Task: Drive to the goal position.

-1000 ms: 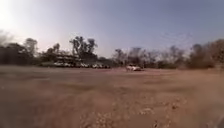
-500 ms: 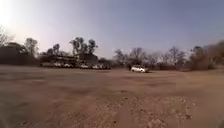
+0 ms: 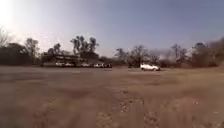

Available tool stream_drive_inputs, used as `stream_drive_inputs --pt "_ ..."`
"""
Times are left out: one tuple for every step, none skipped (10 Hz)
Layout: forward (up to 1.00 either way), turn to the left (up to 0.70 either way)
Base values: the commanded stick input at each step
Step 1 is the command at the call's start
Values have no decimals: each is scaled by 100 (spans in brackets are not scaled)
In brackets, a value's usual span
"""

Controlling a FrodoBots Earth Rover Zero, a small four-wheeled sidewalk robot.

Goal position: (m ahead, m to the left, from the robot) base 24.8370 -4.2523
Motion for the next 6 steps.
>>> stream_drive_inputs --pt "70 0" --pt "70 0" --pt "70 0" --pt "70 0" --pt "70 0" --pt "70 0"
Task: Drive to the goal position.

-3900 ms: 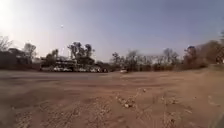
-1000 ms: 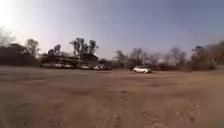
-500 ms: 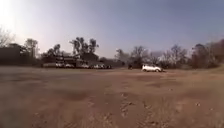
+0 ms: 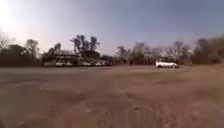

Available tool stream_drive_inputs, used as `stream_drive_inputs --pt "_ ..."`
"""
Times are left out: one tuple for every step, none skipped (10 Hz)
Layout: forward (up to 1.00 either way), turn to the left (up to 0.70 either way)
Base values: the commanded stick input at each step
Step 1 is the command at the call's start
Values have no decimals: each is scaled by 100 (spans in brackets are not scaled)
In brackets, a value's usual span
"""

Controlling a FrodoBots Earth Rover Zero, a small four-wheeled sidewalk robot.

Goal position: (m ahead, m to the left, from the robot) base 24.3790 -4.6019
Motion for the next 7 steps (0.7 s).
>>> stream_drive_inputs --pt "70 0" --pt "70 0" --pt "70 0" --pt "70 0" --pt "70 0" --pt "70 0" --pt "70 0"
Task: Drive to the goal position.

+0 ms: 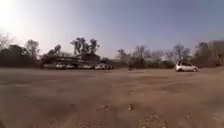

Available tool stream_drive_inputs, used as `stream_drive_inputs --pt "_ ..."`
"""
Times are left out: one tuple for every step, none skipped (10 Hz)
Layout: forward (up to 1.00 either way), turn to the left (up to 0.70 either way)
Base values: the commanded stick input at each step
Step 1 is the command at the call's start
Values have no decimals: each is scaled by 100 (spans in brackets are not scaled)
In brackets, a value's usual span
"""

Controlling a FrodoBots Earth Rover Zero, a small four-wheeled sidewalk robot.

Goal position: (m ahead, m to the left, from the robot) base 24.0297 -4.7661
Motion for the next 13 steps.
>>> stream_drive_inputs --pt "70 0" --pt "70 0" --pt "70 0" --pt "70 0" --pt "70 0" --pt "70 0" --pt "70 0" --pt "70 0" --pt "70 0" --pt "70 0" --pt "70 0" --pt "70 0" --pt "70 0"
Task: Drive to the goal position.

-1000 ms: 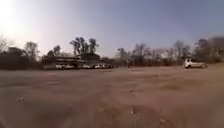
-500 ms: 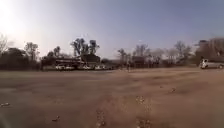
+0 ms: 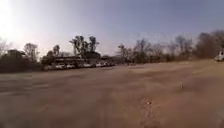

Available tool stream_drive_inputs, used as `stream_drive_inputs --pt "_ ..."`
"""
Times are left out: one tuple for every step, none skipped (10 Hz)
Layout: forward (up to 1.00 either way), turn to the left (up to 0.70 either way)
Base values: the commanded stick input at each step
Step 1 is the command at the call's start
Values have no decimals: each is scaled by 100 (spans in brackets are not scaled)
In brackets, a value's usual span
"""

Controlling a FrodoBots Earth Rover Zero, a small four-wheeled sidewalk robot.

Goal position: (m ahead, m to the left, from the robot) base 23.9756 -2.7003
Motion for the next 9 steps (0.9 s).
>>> stream_drive_inputs --pt "70 0" --pt "70 0" --pt "70 0" --pt "70 0" --pt "70 0" --pt "70 0" --pt "70 0" --pt "70 0" --pt "70 0"
